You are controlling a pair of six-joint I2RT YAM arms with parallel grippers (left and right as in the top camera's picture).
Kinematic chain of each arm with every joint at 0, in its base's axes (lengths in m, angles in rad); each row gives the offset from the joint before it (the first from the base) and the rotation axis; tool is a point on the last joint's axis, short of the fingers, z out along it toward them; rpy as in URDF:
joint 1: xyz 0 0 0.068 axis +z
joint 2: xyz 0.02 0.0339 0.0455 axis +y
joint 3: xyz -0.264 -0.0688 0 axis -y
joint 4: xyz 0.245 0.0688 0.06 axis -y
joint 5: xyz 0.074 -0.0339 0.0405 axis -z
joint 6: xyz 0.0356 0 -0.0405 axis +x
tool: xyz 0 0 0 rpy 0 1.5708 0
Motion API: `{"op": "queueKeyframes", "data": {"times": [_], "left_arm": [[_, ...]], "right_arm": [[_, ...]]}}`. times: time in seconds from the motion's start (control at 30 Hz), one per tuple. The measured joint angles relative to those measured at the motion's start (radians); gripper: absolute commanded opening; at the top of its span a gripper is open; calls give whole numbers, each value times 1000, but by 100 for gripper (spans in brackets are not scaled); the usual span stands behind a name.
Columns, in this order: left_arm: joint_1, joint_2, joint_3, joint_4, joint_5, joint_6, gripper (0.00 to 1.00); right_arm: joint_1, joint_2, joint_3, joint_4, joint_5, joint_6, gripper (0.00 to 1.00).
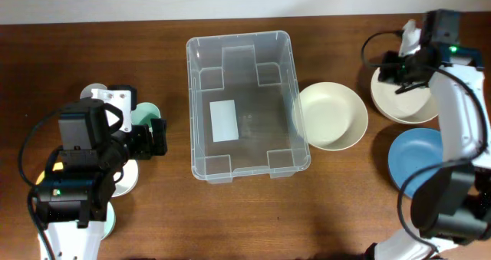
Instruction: Pack container
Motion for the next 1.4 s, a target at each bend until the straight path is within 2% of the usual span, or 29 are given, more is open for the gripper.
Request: {"op": "queueKeyframes", "data": {"times": [0.1,0.33,0.47,0.67,0.73,0.77,0.83,0.9,1.0,1.13,1.27,1.33,1.37,1.4], "left_arm": [[0,0,0,0,0,0,99],[0,0,1,6,0,0,100],[0,0,1,7,0,0,100],[0,0,1,6,0,0,99],[0,0,1,7,0,0,100],[0,0,1,6,0,0,100],[0,0,1,6,0,0,99],[0,0,1,8,0,0,100],[0,0,1,10,0,0,100],[0,0,1,10,0,0,100],[0,0,1,10,0,0,100],[0,0,1,11,0,0,99],[0,0,1,11,0,0,100],[0,0,1,14,0,0,100]], "right_arm": [[0,-19,8,-80,0,2,4],[0,-17,3,-417,1,-70,4],[0,-17,1,-499,0,-81,4],[0,-17,-63,-364,0,-84,5],[0,-16,-84,-325,2,-84,8],[0,-15,-94,-295,16,-83,15],[-3,-15,-103,-232,49,-87,36],[-13,-14,-106,-119,109,-87,42],[-28,-14,-107,3,168,-103,43],[-24,-13,-107,100,225,-100,44],[14,-6,-107,138,353,5,49],[50,-6,-105,130,404,54,53],[63,-6,-101,124,417,69,59],[80,-2,-90,109,428,93,69]]}}
